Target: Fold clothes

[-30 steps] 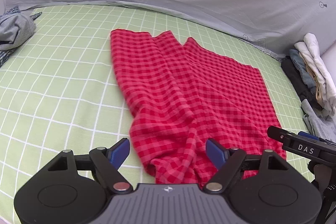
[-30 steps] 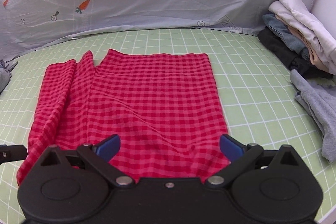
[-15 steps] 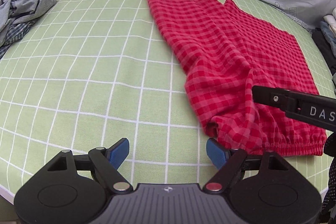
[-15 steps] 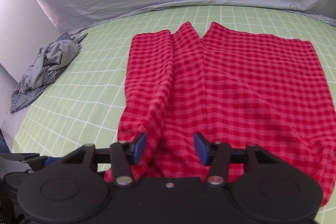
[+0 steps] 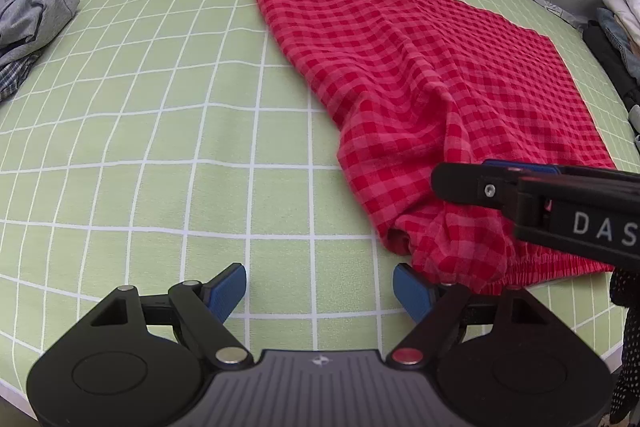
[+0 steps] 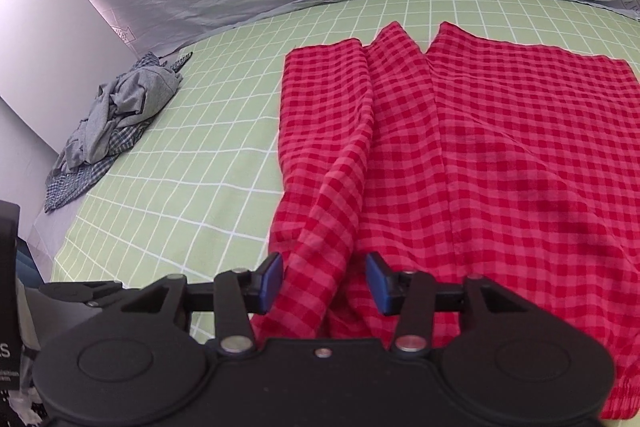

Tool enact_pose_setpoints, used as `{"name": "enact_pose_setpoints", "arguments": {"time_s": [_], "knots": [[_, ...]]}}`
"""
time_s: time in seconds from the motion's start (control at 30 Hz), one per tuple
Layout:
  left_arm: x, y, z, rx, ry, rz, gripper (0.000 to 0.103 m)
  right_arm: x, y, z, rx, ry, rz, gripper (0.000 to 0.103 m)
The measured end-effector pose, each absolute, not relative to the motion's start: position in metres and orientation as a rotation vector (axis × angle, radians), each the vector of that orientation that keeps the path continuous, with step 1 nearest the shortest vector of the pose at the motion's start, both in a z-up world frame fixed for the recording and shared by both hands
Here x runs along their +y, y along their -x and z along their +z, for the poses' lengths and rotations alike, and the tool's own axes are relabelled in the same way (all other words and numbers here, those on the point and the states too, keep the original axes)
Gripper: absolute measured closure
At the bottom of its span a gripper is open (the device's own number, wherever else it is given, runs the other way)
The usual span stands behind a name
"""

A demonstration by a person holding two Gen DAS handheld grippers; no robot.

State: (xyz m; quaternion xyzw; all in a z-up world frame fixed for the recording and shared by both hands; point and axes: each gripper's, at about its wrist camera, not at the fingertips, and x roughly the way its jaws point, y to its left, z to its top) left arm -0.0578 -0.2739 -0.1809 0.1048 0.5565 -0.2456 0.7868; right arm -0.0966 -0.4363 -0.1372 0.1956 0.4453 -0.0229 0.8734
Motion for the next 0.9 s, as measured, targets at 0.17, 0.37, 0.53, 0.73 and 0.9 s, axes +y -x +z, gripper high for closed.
{"name": "enact_pose_setpoints", "arguments": {"time_s": [0.17,0.37,0.53,0.73,0.9], "knots": [[-0.276,0.061,-0.178,1.193,-0.221,-0.518,0.022,-0.451,0.105,-0.14,0.919,-0.453,-0.08,0.098],[-0.285,0.063,-0.171,1.169,-0.204,-0.504,0.022,-0.479,0.127,-0.115,0.77,-0.463,-0.162,0.101],[-0.297,0.075,-0.167,1.153,-0.219,-0.503,0.022,-0.514,0.15,-0.105,0.669,-0.459,-0.362,0.102],[-0.309,0.093,-0.169,1.149,-0.253,-0.501,0.022,-0.565,0.171,-0.152,0.83,-0.58,-0.553,0.096],[-0.322,0.097,-0.175,1.174,-0.262,-0.503,0.022,-0.579,0.193,-0.158,0.794,-0.678,-0.542,0.07]]}}
